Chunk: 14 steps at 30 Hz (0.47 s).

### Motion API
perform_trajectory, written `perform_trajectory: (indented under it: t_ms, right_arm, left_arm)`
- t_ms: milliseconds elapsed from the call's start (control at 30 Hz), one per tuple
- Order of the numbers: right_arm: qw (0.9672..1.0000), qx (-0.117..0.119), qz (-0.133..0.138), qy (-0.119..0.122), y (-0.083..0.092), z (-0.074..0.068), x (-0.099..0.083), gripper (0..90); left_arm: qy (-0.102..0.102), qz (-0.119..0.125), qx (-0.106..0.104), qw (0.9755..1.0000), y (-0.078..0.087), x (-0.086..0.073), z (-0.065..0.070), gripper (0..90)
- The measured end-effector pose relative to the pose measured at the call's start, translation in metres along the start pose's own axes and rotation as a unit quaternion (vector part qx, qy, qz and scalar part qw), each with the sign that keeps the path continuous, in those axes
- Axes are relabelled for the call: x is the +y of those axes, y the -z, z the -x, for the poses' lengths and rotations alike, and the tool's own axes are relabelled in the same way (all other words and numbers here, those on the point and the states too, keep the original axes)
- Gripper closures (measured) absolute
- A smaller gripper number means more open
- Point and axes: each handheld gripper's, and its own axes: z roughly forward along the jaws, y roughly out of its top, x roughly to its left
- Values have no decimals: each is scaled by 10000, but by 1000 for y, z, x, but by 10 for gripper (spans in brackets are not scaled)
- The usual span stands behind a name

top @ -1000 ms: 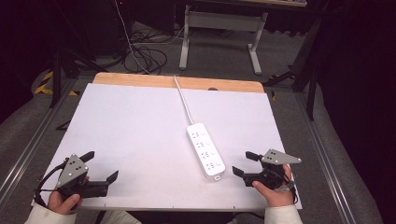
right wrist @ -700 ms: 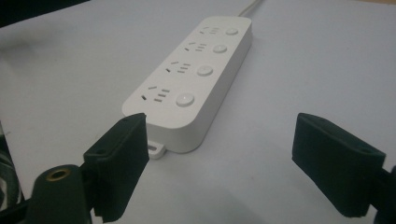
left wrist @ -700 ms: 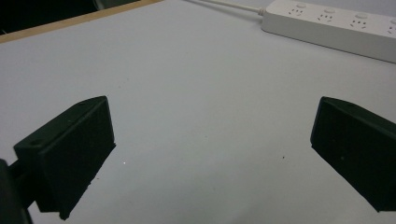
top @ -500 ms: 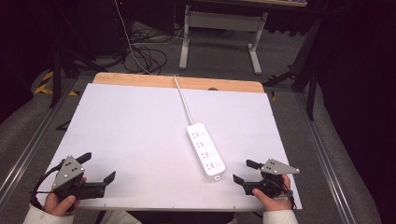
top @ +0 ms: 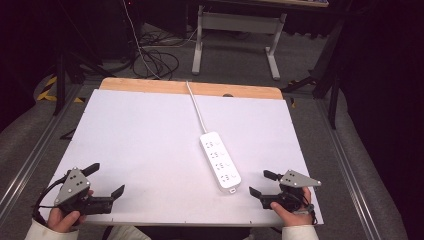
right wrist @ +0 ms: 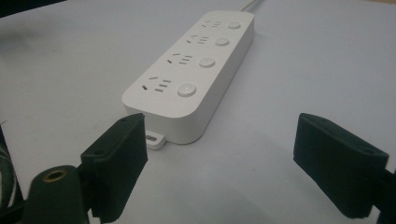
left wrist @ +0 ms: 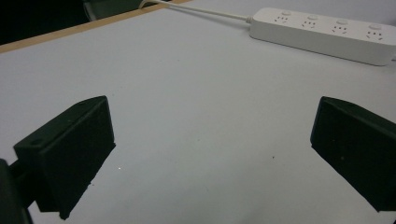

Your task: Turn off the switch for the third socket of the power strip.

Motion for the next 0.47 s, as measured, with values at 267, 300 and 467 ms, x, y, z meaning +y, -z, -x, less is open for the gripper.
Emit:
perform_trajectory:
  t_ms: [267,300,467]
  right_arm:
    - [9999,71,69,-37,-2,0,0,181]
    - [10000,60,69,-33,-2,-1,0,182]
    - [9999,-29,100,8,1,-1,2,182]
  left_arm:
    - [21,10,27,10000,-1,0,-1,2]
    - [27,9,26,10000,0,0,-1,1]
    - [54,55,13,10000,0,0,-1,2]
